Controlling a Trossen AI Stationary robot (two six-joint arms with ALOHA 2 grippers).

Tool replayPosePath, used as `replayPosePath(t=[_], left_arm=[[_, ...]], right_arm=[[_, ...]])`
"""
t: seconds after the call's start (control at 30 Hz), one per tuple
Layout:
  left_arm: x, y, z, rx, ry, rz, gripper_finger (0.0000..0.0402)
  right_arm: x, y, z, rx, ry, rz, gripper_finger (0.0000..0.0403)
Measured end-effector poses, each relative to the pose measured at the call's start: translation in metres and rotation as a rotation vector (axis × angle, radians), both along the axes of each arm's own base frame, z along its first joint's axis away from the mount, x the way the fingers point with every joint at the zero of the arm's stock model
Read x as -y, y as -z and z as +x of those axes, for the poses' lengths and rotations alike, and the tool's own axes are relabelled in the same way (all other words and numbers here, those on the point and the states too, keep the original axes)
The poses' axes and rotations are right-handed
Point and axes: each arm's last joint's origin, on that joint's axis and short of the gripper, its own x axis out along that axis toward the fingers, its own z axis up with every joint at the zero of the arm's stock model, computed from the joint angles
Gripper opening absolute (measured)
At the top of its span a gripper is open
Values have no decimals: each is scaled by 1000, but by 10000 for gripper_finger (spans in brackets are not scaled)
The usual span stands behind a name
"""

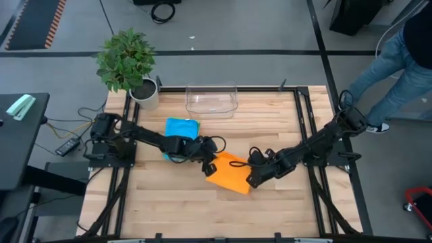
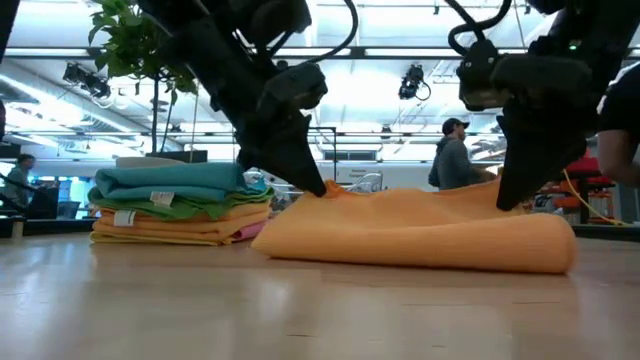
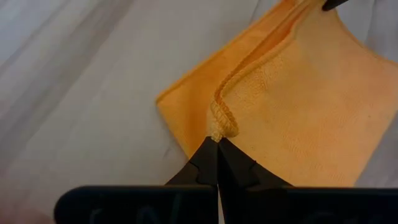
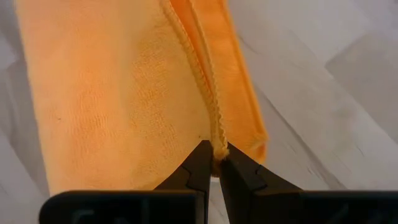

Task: Fold microfiber towels
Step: Fold the orange microfiber cloth

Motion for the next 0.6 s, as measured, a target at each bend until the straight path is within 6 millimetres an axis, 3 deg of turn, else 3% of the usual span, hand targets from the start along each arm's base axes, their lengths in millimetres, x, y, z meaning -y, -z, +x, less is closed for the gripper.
replayPosePath(t=[0.33, 0.5, 0.6], left_arm=[[-4, -8, 8, 91, 95, 24, 12], [-10, 2, 10, 61, 97, 44, 7], [-14, 5, 11, 50, 87, 46, 28]], right_arm=[[-5, 2, -8, -40, 83, 47, 36], [-3, 2, -9, -52, 99, 33, 36], [-1, 2, -9, -53, 110, 26, 36]])
